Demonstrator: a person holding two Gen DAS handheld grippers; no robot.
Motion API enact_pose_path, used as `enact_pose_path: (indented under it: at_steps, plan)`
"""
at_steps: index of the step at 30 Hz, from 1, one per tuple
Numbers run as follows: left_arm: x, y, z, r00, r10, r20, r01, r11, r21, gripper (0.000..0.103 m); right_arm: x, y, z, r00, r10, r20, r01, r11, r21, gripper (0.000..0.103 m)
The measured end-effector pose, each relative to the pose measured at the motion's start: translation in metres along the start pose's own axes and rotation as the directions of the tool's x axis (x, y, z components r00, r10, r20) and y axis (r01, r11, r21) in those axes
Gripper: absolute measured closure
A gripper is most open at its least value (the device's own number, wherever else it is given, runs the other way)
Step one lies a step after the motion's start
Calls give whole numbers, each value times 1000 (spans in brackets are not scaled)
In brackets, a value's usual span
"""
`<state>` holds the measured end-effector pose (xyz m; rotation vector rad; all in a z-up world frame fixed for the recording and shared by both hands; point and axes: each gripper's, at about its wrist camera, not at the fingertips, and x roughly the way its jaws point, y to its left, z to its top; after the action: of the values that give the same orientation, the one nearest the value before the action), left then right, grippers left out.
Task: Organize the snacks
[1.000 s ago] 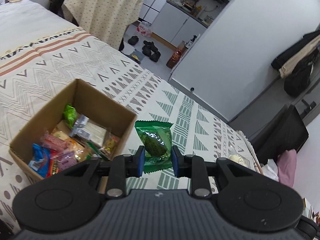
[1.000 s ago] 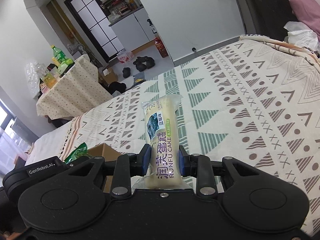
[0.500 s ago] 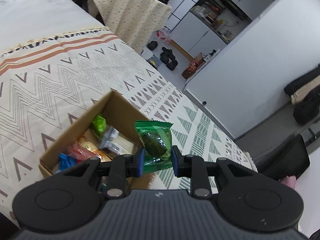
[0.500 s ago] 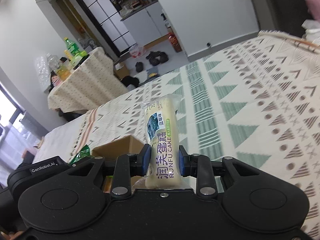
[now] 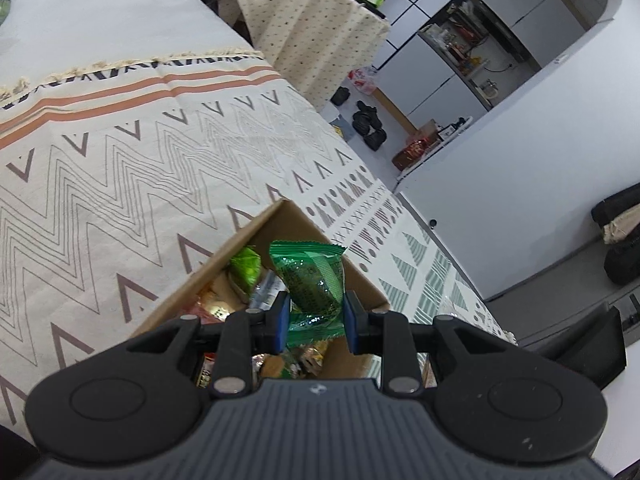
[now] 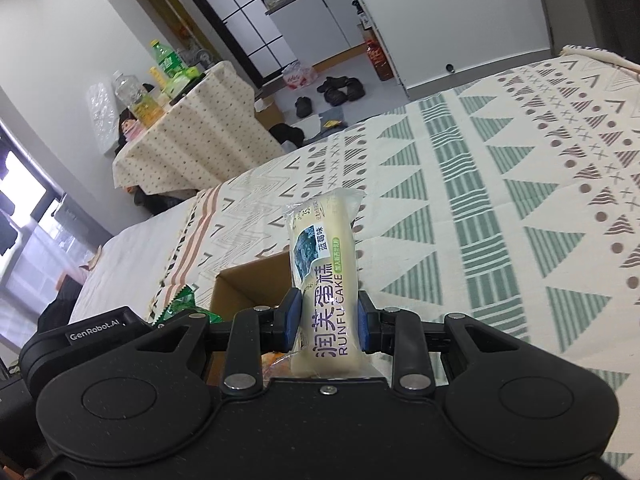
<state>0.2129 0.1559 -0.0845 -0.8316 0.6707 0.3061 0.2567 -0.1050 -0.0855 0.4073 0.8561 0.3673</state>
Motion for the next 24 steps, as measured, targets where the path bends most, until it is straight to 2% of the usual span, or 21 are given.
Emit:
enact_pose_path:
  at_steps: [4, 7, 12, 13, 15, 16, 19, 24]
  plan:
    - [9, 7, 3, 999, -11, -32, 10, 1000, -22, 76, 12, 11, -3, 1000, 12, -21, -12, 1000, -5, 75]
    - [10, 12, 4, 1000, 21, -12, -21, 999, -33, 73, 21, 19, -6, 999, 19, -35, -19, 1000, -10, 75]
    - [10, 17, 8, 997, 72, 7, -71, 996, -49, 47, 32, 31, -8, 998, 28, -53, -29, 999, -26, 74]
    - [9, 16, 8, 997, 79, 11, -79, 996, -44, 45, 34, 33, -9, 998, 26, -60, -28, 999, -33, 70]
    - [10, 14, 8, 995, 98, 9, -98, 995, -37, 32, 37, 35, -8, 998, 4, -71, -7, 999, -33, 65]
    - [9, 13, 8, 994, 108, 8, -108, 994, -33, 29, 36, 35, -9, 998, 5, -69, -7, 999, -32, 59]
    - [7, 10, 7, 992, 130, 4, -130, 991, -20, 23, 29, 32, -9, 999, 5, -48, -7, 1000, -29, 52]
    - [-6, 7, 1, 989, 150, -10, -150, 989, 0, 14, 16, 19, -9, 999, -10, -37, 11, 1000, 13, 50]
